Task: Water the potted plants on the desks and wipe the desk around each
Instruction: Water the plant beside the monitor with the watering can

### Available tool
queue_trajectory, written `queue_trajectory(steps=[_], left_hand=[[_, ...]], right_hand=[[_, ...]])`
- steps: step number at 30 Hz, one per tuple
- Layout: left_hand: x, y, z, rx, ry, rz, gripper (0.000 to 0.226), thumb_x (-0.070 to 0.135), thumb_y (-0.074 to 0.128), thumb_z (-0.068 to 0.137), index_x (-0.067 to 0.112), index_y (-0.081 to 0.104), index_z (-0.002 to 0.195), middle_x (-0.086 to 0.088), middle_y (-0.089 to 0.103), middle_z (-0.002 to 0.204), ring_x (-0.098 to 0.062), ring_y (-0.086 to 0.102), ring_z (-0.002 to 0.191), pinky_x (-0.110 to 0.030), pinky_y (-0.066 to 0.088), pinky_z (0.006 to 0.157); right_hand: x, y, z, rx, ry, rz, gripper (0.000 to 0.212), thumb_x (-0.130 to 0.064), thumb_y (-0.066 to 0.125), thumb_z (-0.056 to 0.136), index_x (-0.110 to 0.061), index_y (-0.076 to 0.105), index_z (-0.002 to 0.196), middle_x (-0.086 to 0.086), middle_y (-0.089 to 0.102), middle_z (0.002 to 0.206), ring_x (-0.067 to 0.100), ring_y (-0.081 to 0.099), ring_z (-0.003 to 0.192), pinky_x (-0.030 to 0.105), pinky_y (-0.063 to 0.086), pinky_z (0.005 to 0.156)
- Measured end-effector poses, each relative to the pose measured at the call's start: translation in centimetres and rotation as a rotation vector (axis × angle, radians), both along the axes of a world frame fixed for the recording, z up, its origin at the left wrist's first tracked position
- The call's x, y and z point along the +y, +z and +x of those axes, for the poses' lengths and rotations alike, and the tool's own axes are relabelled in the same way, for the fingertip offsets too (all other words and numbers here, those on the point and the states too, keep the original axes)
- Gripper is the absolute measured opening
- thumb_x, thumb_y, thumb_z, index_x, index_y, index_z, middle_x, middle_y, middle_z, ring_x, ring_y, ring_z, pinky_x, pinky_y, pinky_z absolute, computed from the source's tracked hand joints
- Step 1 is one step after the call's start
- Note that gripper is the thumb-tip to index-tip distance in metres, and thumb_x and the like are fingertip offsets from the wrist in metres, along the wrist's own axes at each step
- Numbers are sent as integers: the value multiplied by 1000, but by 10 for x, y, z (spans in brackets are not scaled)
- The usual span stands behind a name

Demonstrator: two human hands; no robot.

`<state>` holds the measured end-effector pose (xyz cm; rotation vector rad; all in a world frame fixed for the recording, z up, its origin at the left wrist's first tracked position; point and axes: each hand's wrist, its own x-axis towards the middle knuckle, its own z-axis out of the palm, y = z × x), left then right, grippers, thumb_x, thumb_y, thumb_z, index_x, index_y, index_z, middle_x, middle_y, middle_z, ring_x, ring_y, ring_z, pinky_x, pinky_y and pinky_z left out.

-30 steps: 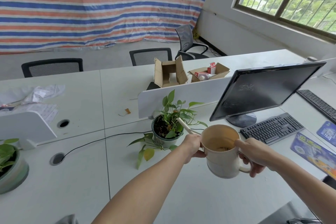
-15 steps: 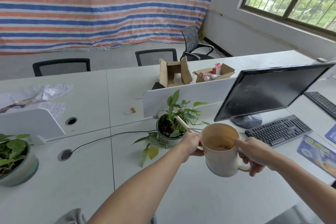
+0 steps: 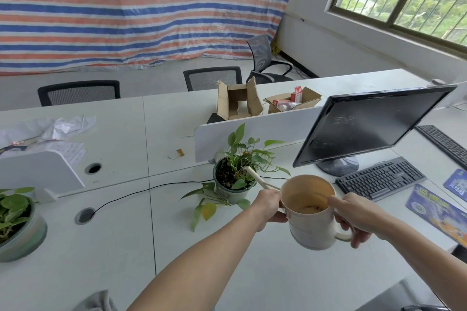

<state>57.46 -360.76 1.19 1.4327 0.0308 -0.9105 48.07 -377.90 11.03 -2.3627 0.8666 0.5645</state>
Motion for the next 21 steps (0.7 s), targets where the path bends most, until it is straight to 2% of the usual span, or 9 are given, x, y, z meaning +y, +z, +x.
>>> queue_trajectory(steps=[5, 9, 21], left_hand=[[-13, 6, 7, 2, -20, 4, 31, 23, 43, 99, 4, 64, 112, -12, 63, 100, -25, 67, 70, -29, 58, 62], [-17, 11, 15, 4, -10, 10, 33, 23, 41, 100, 4, 61, 118, -14, 62, 103, -25, 67, 68, -28, 57, 56], [-1, 19, 29, -37, 26, 29, 33, 20, 39, 101, 5, 61, 120, -12, 60, 100, -23, 65, 68, -28, 56, 54]], right_hand=[[-7, 4, 2, -15, -22, -6, 42, -34, 41, 92, -5, 58, 67, 4, 59, 55, 43, 71, 55, 24, 44, 42], [-8, 9, 8, -27, -29, -17, 41, -33, 41, 91, -5, 58, 66, 4, 59, 55, 41, 71, 53, 24, 43, 42], [3, 14, 25, -48, 8, -14, 44, -34, 40, 93, -6, 57, 64, 3, 57, 51, 39, 71, 53, 25, 45, 45]])
